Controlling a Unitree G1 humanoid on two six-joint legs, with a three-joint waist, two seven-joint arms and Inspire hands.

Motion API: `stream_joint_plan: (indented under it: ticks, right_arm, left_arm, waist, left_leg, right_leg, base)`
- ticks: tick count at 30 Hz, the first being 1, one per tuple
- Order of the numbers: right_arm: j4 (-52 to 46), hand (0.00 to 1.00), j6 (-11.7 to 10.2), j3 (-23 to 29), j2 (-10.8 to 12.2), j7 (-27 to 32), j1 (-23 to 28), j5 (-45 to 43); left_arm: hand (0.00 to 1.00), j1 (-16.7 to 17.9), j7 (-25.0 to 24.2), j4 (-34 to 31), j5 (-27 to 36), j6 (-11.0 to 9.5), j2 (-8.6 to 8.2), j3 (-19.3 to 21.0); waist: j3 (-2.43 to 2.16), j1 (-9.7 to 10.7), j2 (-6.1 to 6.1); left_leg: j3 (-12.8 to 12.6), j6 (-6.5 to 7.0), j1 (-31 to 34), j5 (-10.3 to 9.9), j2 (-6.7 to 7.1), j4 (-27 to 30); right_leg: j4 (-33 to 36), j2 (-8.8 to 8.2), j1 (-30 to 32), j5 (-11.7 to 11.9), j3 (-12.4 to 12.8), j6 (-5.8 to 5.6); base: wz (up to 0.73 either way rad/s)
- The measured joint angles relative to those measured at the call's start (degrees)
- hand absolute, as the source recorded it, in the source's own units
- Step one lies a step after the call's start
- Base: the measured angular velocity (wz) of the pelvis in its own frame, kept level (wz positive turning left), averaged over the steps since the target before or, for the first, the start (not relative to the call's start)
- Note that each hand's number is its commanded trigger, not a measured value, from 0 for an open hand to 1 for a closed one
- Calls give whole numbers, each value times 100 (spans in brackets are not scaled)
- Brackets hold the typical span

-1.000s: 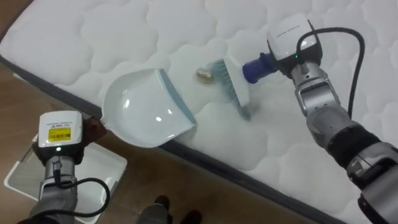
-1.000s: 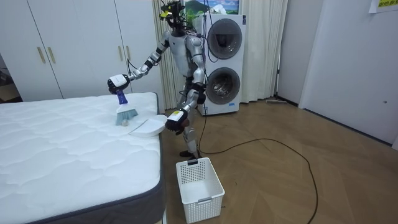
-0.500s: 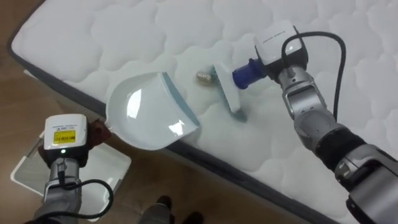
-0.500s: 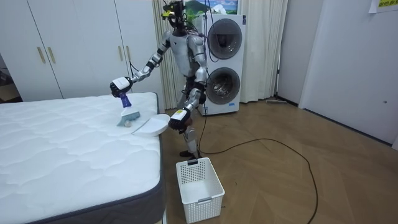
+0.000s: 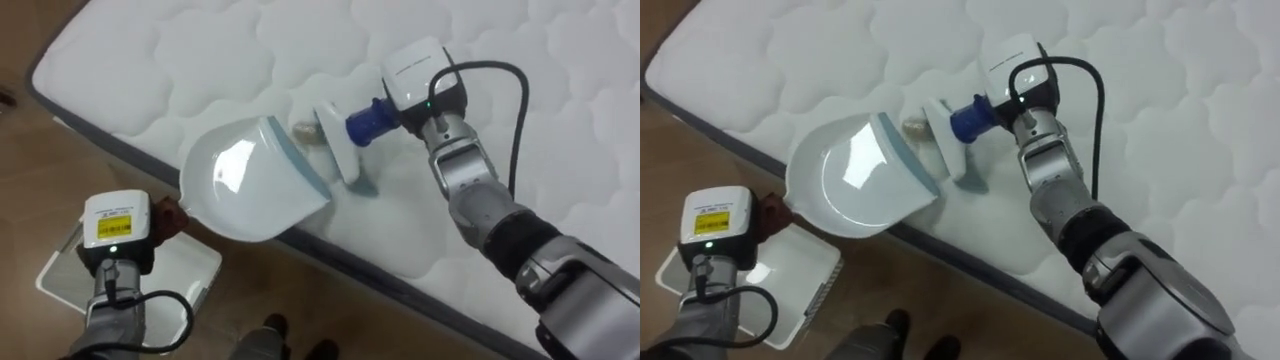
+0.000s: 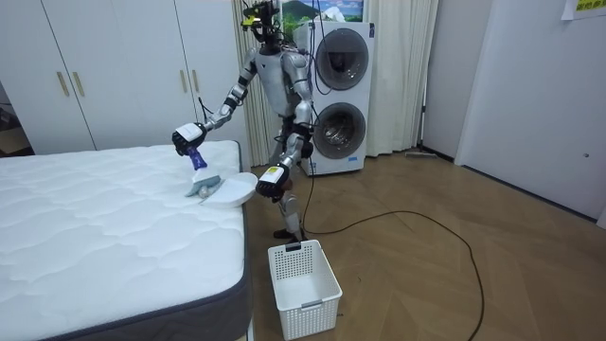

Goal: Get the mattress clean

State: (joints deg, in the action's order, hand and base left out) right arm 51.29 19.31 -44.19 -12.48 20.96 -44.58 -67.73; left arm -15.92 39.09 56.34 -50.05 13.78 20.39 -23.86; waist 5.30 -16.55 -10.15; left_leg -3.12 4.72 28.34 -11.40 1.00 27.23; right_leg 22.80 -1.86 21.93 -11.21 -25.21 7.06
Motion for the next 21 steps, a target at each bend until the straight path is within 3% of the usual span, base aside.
stream_joint_plan:
  ticks: [6, 11, 17, 21]
  right_arm:
    - [-208, 100, -1, -92, 137, 37, 9, 58]
    - [-509, 100, -123, -146, 211, 71, 32, 73]
    - [-849, 100, -443, -233, 369, 88, 178, 225]
    - [-982, 100, -724, -284, 605, 87, 283, 486]
  left_arm:
    - [100, 2, 35, -10, -4, -2, -27, -122]
    - [100, 1, 76, 46, -7, -6, -37, -120]
    - [100, 0, 122, 100, -6, -42, -43, -187]
    - [100, -24, 150, 202, -1, -97, -90, -213]
  waist:
    - [-13, -104, 128]
    - [-15, -99, 145]
    - [-16, -100, 148]
    - [-16, -117, 159]
  left_leg:
    - [2, 0, 1, -1, 6, -23]
    - [10, -5, 3, 2, 6, -19]
    - [46, -1, 27, 1, 26, 43]
    - [65, 0, 28, 1, 29, 62]
  right_leg:
    - [4, -6, 15, -1, 7, -2]
    - [5, -3, 9, -2, 1, -2]
    - [13, -18, 15, -14, -7, -25]
    - [27, -24, 16, -18, -2, -31]
  base:
    - [0]
    - [0]
    - [3]
    - [3]
